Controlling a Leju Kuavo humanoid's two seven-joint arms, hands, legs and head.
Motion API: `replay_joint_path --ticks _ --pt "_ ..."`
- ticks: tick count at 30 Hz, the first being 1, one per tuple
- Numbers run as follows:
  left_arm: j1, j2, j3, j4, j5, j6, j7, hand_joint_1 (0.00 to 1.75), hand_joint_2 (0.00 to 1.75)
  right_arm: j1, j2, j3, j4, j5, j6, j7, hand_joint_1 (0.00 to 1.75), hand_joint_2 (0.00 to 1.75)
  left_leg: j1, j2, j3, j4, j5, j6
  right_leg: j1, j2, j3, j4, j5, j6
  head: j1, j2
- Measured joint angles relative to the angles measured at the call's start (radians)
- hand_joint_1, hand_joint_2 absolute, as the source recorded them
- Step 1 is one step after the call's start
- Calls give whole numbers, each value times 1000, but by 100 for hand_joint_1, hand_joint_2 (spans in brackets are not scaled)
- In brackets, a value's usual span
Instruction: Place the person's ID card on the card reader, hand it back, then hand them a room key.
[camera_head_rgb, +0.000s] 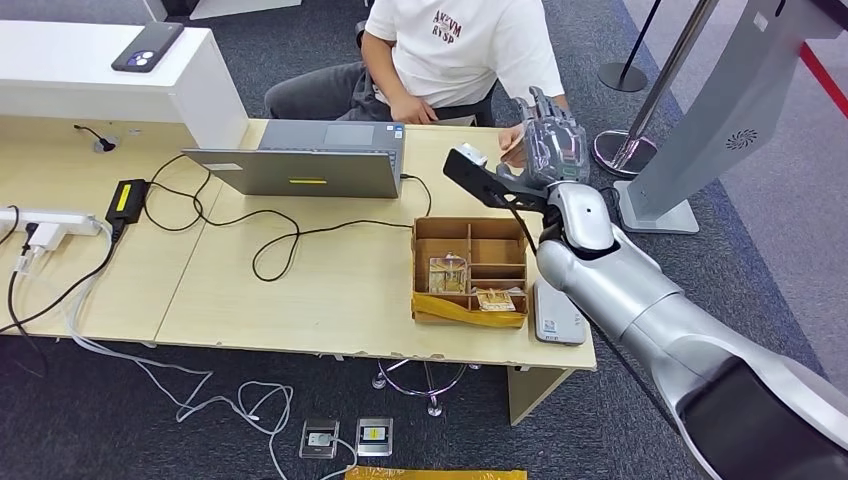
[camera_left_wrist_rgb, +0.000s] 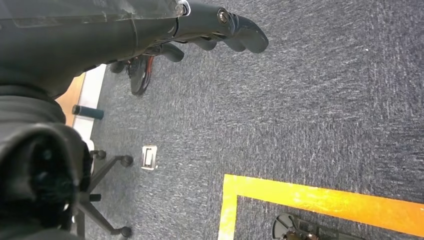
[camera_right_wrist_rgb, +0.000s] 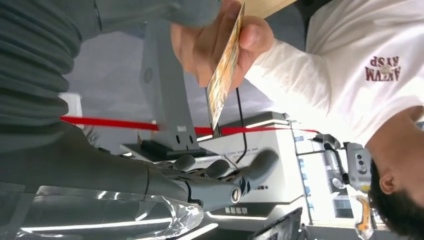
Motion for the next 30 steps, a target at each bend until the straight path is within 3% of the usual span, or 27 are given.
replay_joint_path --ticks 8,14,19,30 --pt "14 0 24 0 -3 6 -27 0 0 136 -38 -84 -204 -211 -72 -85 0 175 0 1 0 0 0 0 0 0 0 0 0 0 0 0" --pt "16 2 57 0 -3 6 -44 0 0 283 -84 -126 -440 -283 4 -166 0 175 0 1 0 0 0 0 0 0 0 0 0 0 0 0" --pt "16 4 87 0 -5 6 -49 0 0 368 -125 -141 -588 -209 89 -179 0 175 0 1 0 0 0 0 0 0 0 0 0 0 0 0" --pt "16 6 121 0 -5 8 -49 0 0 496 -204 -147 -720 74 152 -54 0 175 0 2 1 0 -1 -1 1 2 0 -1 0 -1 0 0"
